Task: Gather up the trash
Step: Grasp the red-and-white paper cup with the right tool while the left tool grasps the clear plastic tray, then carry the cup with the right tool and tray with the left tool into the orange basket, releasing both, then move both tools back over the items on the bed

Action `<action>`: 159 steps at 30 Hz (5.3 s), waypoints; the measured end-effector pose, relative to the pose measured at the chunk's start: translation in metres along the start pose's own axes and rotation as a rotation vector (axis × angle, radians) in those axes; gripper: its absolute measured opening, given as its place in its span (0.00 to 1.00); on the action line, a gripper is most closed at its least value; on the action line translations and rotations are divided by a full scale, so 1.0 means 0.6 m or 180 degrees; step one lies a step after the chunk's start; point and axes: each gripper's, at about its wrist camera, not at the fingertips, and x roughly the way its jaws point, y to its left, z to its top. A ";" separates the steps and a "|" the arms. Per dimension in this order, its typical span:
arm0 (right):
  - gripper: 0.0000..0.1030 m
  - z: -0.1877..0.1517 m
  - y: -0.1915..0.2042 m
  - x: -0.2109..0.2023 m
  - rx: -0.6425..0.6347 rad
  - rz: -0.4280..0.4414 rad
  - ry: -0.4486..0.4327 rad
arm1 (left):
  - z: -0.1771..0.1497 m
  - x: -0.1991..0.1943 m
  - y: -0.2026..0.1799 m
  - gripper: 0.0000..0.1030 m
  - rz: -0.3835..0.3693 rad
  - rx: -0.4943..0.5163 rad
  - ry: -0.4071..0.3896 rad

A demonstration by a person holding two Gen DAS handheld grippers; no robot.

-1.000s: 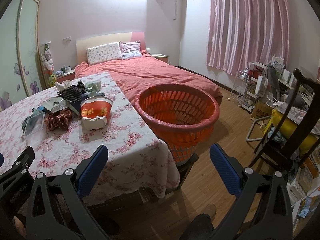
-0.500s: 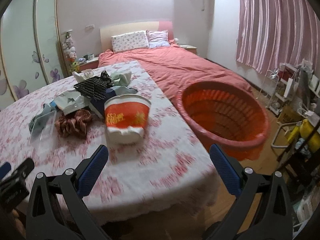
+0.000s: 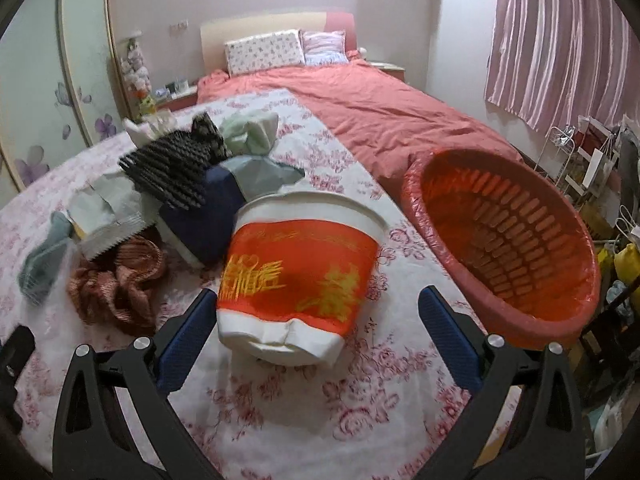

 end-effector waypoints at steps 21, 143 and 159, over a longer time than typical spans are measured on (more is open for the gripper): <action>0.70 -0.003 0.001 0.018 -0.0123 0.0091 0.0098 | 0.030 0.058 -0.020 0.92 -0.0076 -0.0018 0.0176; 0.74 0.018 -0.122 -0.089 0.0109 0.0186 -0.0521 | 0.085 0.024 -0.191 0.94 -0.0680 0.0693 -0.0084; 0.67 0.008 0.098 -0.044 -0.0616 0.0869 -0.0211 | 0.091 0.053 0.071 0.94 0.0001 0.0072 -0.0038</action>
